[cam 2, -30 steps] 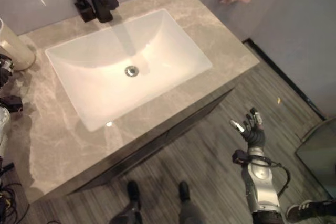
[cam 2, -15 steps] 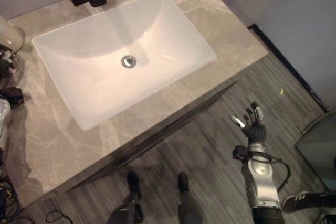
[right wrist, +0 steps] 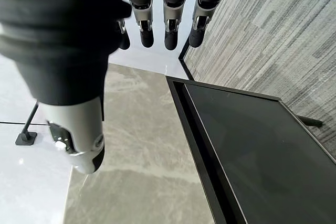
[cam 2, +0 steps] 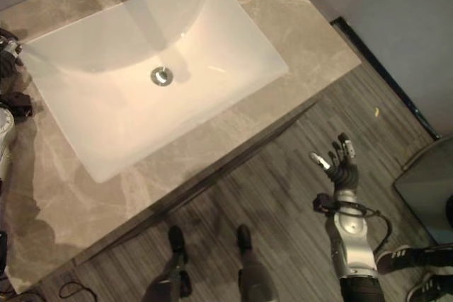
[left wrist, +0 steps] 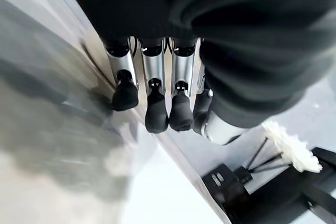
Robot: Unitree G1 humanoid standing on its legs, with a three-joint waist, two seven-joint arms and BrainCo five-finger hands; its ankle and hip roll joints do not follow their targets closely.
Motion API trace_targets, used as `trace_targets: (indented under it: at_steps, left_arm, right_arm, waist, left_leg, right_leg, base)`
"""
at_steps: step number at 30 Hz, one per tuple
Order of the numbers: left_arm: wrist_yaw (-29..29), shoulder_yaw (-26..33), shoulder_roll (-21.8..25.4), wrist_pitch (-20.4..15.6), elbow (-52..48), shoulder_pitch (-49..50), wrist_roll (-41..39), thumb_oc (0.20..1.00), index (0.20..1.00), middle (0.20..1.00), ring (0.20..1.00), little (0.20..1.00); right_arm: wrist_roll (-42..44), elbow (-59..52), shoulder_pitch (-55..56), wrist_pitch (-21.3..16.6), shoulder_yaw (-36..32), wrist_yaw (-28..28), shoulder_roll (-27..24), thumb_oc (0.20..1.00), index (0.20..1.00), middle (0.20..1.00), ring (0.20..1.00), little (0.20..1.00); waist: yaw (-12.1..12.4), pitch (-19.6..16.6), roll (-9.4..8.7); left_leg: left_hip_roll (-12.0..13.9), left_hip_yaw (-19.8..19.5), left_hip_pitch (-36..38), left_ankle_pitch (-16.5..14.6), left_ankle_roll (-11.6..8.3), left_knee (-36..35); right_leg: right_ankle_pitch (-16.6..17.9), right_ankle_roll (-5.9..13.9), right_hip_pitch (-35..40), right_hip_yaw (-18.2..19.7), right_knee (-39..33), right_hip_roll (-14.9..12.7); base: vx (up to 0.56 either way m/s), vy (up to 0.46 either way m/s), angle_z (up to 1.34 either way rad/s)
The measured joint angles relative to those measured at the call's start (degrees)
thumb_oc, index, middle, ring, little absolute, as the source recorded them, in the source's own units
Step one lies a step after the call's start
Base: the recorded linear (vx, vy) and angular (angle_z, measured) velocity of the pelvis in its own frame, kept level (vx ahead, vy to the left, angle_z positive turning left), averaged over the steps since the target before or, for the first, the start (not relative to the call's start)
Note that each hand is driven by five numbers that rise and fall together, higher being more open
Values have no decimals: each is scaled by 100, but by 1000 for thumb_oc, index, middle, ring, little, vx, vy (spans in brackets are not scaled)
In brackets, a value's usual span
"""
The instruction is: Put brush and paste in cup on sink, flatten towel.
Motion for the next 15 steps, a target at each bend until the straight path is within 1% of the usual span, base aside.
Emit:
trace_targets:
  at_steps: [6, 10, 13, 14, 15]
  left_arm:
    - [-15, 0, 0, 1, -2, 31, 1, 200, 200, 200, 200, 200]
    - [-37, 107, -6, -13, -337, 374, 7, 200, 200, 200, 200, 200]
    - [-32, 651, -50, -26, -791, 1181, 31, 200, 200, 200, 200, 200]
    - [-26, 749, -49, -7, -771, 1369, 32, 200, 200, 200, 200, 200]
    - [-25, 756, -48, 5, -747, 1416, 33, 200, 200, 200, 200, 200]
  right_arm:
    - [0, 1, 13, -1, -2, 6, -49, 1000, 1000, 1000, 1000, 1000]
    - [0, 7, 10, -1, -3, 10, -49, 1000, 1000, 1000, 1000, 1000]
    - [-3, 10, 46, -1, -15, 15, -48, 1000, 1000, 1000, 1000, 1000]
    - [-4, 18, 70, -1, -17, 16, -48, 1000, 1000, 1000, 1000, 1000]
    - [-4, 23, 62, 0, -20, 19, -48, 1000, 1000, 1000, 1000, 1000]
  waist:
    - [11, 2, 2]
    - [51, 2, 3]
    - [119, 24, 38]
    - [176, 39, 61]
    - [237, 42, 67]
  left_leg:
    - [-3, 1, 23, 0, 0, 0]
    - [-1, -6, 48, 3, -2, 0]
    - [-2, -38, 147, 5, -5, 0]
    - [1, -81, 193, 4, -7, 0]
    - [0, -91, 202, 4, -11, -1]
  right_leg:
    - [0, 0, 28, -2, 0, -4]
    - [0, 0, 54, -9, 0, -3]
    - [-2, 0, 168, -57, -1, -1]
    - [-15, -7, 240, -140, -7, -4]
    - [-24, -7, 254, -146, -28, -9]
  base:
    - [0, 0, 0]
    - [0, 0, 0]
    - [6, -16, 6]
    - [5, -24, 14]
    - [3, -20, 9]
